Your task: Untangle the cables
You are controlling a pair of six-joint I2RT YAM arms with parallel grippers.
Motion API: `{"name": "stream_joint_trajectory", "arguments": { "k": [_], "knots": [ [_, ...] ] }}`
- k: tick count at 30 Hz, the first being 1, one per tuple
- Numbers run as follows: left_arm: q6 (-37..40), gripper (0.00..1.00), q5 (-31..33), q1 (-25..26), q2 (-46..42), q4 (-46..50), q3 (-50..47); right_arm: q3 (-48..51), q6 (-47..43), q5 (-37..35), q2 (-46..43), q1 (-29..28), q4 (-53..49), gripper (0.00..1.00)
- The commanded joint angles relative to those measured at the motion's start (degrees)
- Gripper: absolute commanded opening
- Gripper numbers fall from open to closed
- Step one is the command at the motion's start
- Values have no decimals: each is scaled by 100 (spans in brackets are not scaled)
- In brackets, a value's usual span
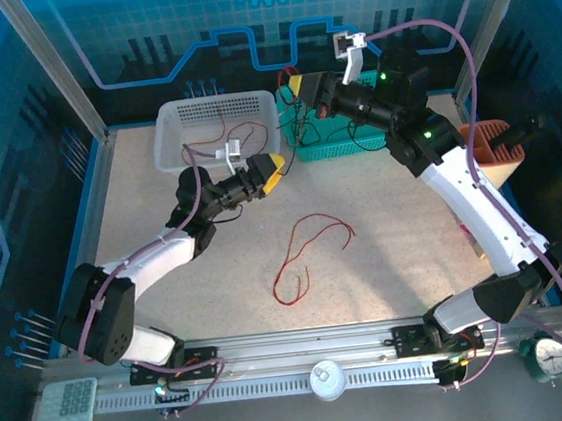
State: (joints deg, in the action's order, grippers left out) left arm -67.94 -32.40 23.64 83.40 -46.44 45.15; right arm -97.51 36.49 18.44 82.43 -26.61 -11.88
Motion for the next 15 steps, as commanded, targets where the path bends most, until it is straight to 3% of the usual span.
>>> {"name": "stream_joint_trajectory", "arguments": {
  "k": [1,11,15],
  "knots": [
    [-361,79,-64,102,213,-672,-10,-44,68,-30,-42,-13,287,0],
    [-471,70,-103,250,337,-926,16,-8,69,-53,-17,-16,292,0],
    [-509,61,-100,299,357,-1024,16,30,77,-52,-26,-14,317,0]
  ]
}}
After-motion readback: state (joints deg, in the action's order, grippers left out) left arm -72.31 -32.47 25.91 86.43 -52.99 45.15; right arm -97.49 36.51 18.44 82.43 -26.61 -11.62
